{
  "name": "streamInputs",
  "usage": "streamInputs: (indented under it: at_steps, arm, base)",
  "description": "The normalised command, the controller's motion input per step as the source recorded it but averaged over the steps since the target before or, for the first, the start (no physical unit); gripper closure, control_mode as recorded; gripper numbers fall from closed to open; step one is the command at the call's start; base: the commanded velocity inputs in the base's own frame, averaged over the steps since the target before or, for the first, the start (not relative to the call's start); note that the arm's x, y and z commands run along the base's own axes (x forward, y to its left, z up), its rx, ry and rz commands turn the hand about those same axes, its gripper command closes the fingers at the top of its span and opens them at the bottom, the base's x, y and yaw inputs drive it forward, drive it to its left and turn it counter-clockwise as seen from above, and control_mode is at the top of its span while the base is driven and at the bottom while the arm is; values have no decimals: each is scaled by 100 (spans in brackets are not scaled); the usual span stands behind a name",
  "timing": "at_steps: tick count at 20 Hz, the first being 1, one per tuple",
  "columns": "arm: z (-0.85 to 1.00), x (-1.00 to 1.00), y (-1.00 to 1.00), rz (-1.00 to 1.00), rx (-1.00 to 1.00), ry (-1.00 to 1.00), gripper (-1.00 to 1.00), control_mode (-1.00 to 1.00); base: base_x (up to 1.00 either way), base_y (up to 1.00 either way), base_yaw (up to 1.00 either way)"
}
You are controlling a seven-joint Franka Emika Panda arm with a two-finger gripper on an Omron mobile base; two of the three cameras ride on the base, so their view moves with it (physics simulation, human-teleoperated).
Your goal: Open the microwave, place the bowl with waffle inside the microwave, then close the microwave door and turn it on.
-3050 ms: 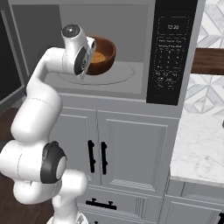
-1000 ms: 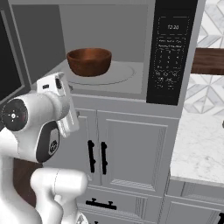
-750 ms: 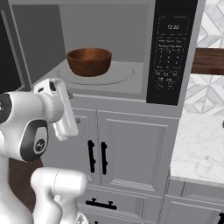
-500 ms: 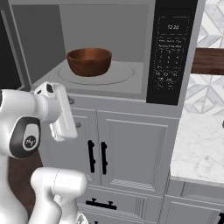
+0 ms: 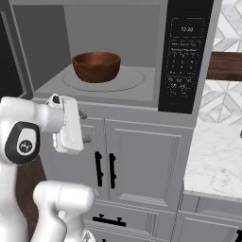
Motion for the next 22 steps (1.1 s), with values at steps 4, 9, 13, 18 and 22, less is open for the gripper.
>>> streamInputs:
  at_steps: [4, 9, 13, 18, 22]
  arm:
    - [-100, 0, -18, -9, -22, -15, -100, -100]
    - [-100, 0, -8, -7, -18, -16, -100, -100]
    - [-100, 0, -2, -4, -18, -19, -100, -100]
    - [-93, 0, 0, -2, -16, -20, -100, -100]
    - [-81, 0, 0, 0, -16, -18, -100, -100]
  base:
    - [0, 0, 0]
    - [0, 0, 0]
    - [0, 0, 0]
    - [0, 0, 0]
    - [0, 0, 0]
